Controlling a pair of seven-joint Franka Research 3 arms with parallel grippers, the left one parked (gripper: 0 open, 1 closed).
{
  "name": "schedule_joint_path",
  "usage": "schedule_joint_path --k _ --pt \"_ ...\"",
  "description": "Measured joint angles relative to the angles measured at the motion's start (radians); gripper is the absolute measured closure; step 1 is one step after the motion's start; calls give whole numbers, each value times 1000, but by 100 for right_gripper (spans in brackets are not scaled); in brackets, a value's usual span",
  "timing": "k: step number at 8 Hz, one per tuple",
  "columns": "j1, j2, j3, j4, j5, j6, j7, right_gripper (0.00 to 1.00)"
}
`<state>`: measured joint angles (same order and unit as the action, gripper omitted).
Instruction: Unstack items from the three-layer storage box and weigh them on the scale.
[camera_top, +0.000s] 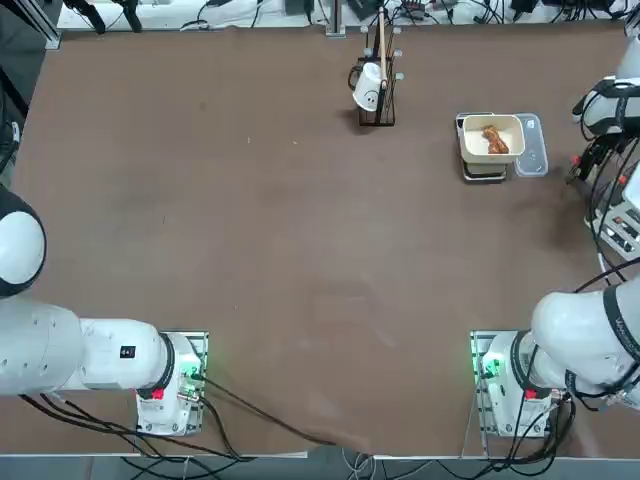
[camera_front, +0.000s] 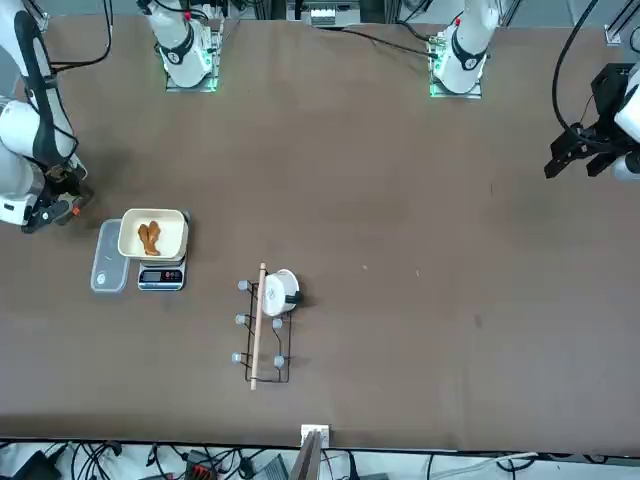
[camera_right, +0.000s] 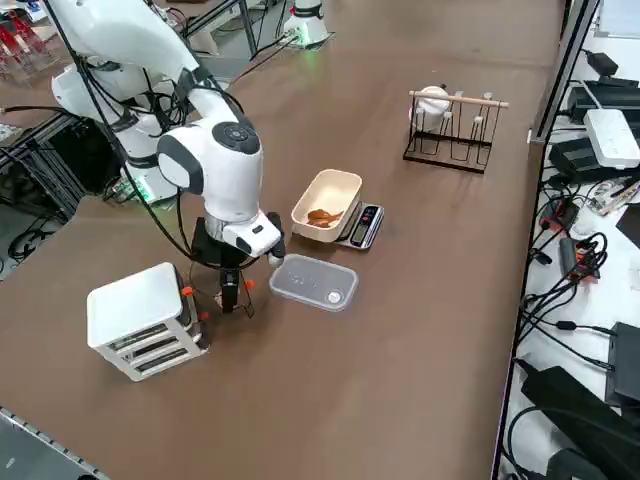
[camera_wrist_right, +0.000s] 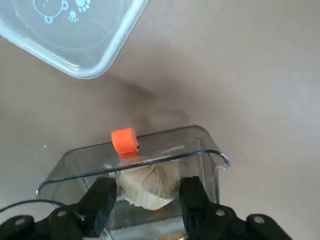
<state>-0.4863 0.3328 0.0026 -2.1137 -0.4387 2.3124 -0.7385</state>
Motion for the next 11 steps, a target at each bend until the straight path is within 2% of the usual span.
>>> schedule_joint_path --k 4,6,8,9,11 --pt "0 20 1 -5 24 41 0 22" --pt "0 20 1 -5 24 42 0 25" --pt "0 15 1 -4 25 30 0 35" --pt "0 9 1 -3 25 13 0 51" --pt "1 -8 1 3 25 -28 0 51"
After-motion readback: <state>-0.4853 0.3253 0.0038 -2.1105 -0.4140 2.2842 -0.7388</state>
